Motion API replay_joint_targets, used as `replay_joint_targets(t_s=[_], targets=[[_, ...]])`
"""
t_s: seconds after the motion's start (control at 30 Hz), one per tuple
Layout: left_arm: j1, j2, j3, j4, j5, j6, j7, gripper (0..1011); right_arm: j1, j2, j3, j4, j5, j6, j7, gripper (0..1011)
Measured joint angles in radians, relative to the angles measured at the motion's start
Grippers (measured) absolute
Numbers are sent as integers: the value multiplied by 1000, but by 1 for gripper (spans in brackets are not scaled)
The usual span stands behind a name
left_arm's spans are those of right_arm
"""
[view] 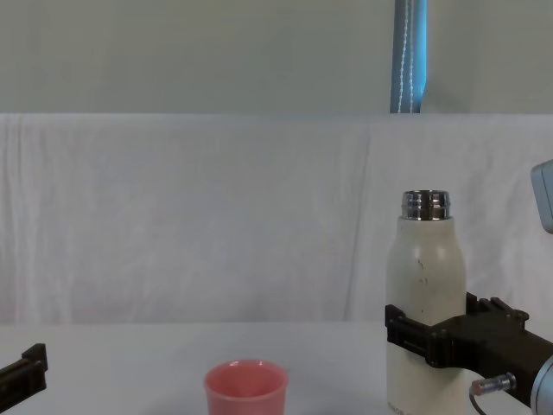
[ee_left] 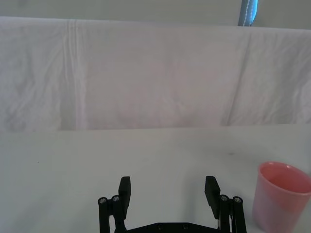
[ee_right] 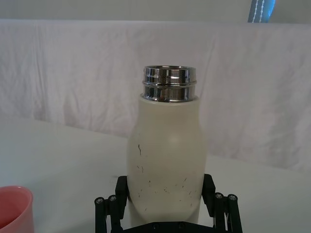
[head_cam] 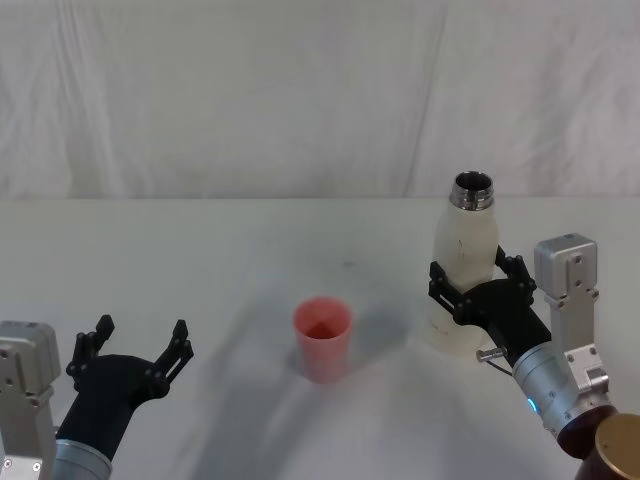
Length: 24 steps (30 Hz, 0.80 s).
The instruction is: Grasp the thermos with one hand and pour water into the cup lid.
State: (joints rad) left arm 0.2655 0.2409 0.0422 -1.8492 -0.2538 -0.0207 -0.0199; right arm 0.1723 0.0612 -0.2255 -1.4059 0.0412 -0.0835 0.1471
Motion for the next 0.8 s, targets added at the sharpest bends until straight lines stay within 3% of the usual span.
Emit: replay_joint_targets(t_s=[0.8], targets=[[0,0,0,0,0,0,0,1001,0,0,0,-1,0,0,0,950]])
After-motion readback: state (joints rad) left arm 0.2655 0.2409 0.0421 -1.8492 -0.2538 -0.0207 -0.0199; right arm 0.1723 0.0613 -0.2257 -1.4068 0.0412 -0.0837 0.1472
